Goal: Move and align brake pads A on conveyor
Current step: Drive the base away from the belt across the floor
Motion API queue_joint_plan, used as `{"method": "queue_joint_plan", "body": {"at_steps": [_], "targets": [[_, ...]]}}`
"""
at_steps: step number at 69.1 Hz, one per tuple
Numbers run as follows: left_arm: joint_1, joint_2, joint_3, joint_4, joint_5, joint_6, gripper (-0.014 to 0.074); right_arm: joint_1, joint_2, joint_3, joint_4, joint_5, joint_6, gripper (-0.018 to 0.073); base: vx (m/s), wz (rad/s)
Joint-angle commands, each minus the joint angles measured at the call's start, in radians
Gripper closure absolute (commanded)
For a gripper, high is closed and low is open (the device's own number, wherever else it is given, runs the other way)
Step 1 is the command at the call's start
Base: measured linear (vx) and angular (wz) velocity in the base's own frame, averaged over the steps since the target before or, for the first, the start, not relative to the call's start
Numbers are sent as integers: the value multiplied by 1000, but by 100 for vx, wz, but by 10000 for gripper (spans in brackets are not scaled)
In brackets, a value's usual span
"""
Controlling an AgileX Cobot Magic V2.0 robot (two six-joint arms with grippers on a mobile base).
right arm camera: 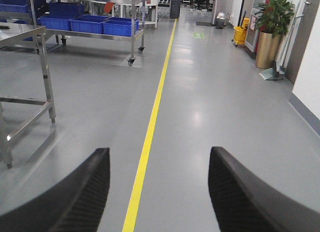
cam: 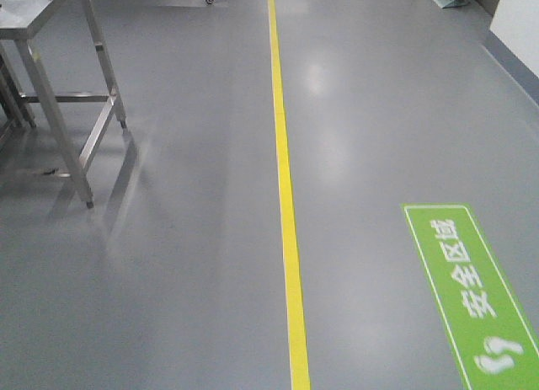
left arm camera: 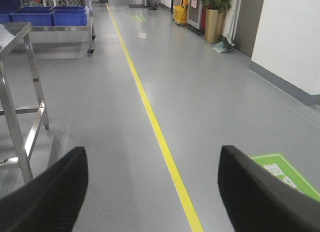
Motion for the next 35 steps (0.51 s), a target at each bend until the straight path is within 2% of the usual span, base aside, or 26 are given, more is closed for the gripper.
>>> {"method": "queue_joint_plan", "body": {"at_steps": [1, 35], "targets": [[-1, 16, -23, -10, -78, 0, 84, 0, 12, -25, -10, -74, 1, 144, 78, 6], [-1, 16, -23, -10, -76, 0, 84, 0, 12, -25, -10, -74, 1, 144, 79, -5]]}}
